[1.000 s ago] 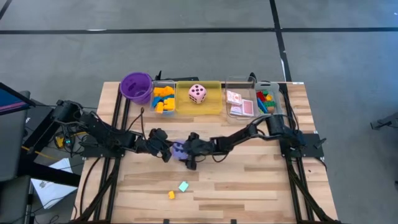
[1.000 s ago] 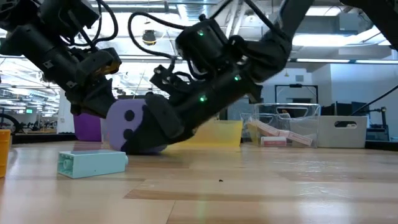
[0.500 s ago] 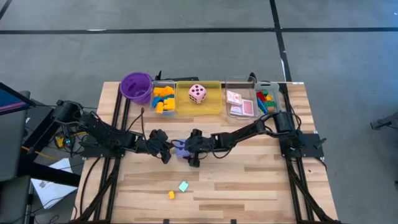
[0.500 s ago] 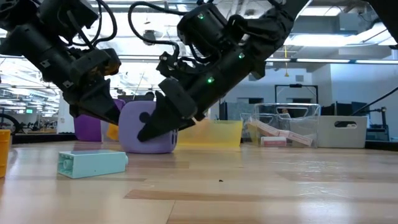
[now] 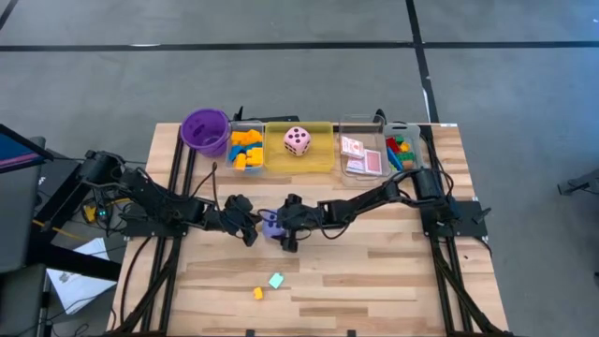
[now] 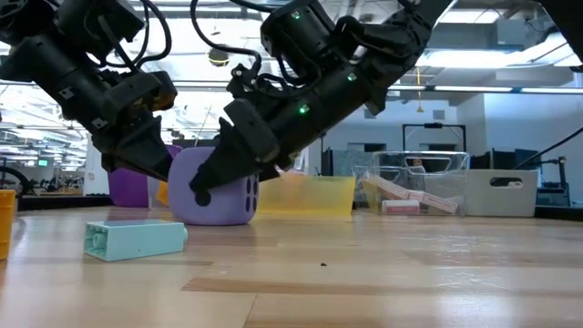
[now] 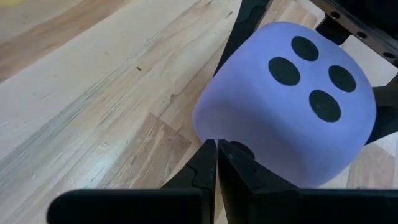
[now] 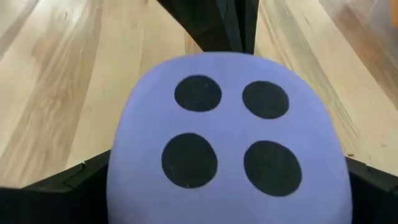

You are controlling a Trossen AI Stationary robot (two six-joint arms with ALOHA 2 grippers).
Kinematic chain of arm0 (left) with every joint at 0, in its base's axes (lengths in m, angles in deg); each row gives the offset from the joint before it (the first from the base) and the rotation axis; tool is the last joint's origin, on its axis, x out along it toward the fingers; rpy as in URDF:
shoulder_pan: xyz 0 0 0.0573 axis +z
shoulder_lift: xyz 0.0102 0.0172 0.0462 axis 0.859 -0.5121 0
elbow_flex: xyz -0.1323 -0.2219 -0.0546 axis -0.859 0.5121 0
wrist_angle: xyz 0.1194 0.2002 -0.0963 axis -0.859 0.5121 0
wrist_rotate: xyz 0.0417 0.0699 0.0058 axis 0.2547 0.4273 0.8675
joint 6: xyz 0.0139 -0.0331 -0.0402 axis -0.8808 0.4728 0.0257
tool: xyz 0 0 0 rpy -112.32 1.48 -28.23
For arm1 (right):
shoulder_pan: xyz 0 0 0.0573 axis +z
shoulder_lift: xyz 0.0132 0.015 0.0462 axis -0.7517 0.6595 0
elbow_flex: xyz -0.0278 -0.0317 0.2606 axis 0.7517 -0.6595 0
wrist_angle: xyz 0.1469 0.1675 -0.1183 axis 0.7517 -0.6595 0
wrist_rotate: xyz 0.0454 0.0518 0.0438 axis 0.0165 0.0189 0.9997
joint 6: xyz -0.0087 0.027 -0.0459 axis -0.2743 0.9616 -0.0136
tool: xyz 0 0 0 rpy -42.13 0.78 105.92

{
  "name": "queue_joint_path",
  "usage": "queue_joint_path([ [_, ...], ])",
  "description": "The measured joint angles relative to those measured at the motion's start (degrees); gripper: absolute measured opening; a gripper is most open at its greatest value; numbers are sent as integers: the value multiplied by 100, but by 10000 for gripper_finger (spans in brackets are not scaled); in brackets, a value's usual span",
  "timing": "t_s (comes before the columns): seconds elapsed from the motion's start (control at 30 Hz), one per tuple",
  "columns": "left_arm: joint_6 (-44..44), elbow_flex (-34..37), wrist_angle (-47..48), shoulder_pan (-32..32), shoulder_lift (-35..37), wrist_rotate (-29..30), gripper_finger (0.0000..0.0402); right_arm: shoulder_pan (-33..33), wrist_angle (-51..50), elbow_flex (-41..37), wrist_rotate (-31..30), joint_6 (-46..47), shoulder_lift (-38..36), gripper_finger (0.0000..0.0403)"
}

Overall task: Pick & Place Toys
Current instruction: Put the violet dice into the yellow transparent bin

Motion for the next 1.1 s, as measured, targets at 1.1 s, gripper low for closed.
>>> queue_joint_path([
  [1.1,21,0,4,-2,0,-236,8,-146,266,4,20,-57,-37,400],
])
